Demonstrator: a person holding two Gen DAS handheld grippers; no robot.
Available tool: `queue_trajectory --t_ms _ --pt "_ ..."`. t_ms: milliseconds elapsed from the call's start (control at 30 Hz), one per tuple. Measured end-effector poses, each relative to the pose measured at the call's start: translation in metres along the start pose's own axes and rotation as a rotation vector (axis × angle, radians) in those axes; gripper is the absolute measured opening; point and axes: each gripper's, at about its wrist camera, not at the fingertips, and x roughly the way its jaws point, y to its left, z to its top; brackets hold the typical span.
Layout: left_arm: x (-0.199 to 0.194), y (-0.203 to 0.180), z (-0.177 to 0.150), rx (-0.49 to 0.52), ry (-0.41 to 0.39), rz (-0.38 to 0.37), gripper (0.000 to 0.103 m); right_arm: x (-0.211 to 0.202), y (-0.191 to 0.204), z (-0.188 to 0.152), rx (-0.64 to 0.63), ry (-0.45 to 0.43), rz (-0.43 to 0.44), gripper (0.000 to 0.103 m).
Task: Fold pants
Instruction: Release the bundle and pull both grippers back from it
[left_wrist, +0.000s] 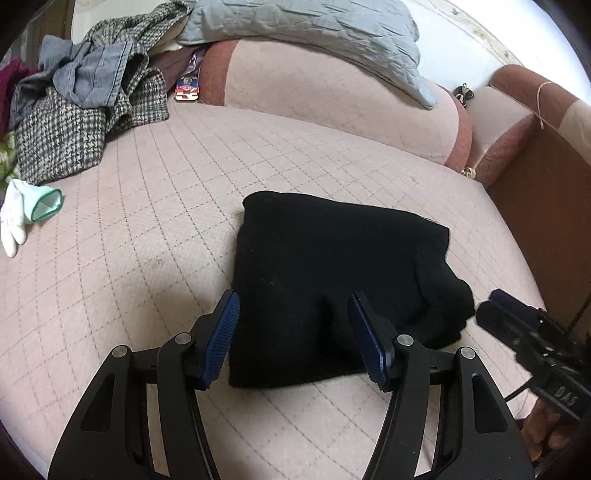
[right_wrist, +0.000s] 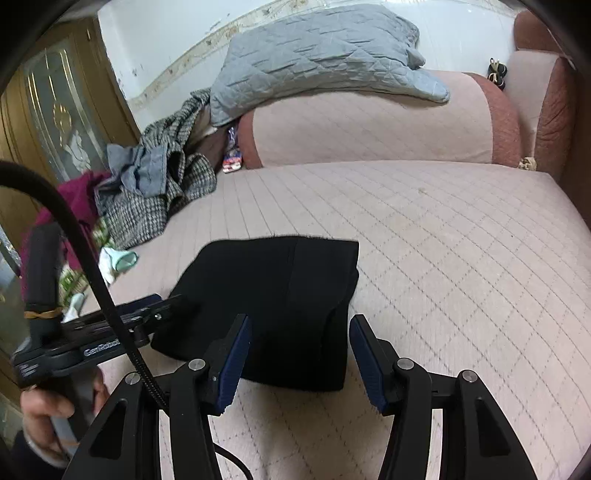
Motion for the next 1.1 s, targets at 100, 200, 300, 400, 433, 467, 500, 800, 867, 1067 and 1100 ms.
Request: queue_trajectory --t_ms 100,200,300,400,433,467,500,800,867,1067,1100 --pt "-0.007 -0.006 -0.003 0.010 -0.017 0.017 0.061 -0.002 0.006 -0.005 -0.007 0.003 -0.016 0.053" --pt "-0.014 -0.008 -0.006 0.019 -0.033 0.038 0.061 -0.001 0.012 -0.007 -0.009 0.008 -0.023 0.053" --pt "-0.020 -0.011 -0.008 0.032 -0.047 0.061 0.061 -0.003 0.015 -0.009 -0.005 0.008 -0.028 0.053" --pt "-0.027 -0.012 -0.009 0.040 -0.063 0.080 0.061 -0.005 0.018 -0.008 -0.005 0.005 -0.037 0.053" --pt "-0.030 -0.013 -0.010 0.038 -0.069 0.081 0.061 -0.006 0.018 -0.008 -0.007 0.003 -0.039 0.053" --pt "-0.032 -0.012 -0.011 0.035 -0.075 0.079 0.061 -0.008 0.020 -0.008 -0.007 0.003 -0.041 0.053" --pt "-0.034 -0.012 -0.011 0.033 -0.079 0.078 0.061 -0.009 0.021 -0.008 -0.006 0.002 -0.042 0.053" --pt "-0.054 -0.020 -0.018 0.049 -0.114 0.104 0.061 -0.024 0.029 -0.009 -0.028 -0.019 -0.042 0.053" --pt "-0.057 -0.021 -0.019 0.056 -0.111 0.105 0.061 -0.025 0.030 -0.009 -0.022 -0.021 -0.036 0.053" --pt "-0.064 -0.023 -0.025 0.058 -0.105 0.109 0.061 -0.032 0.034 -0.012 -0.024 -0.025 -0.031 0.053" --pt "-0.066 -0.023 -0.026 0.057 -0.106 0.110 0.061 -0.034 0.035 -0.013 -0.024 -0.026 -0.032 0.053"
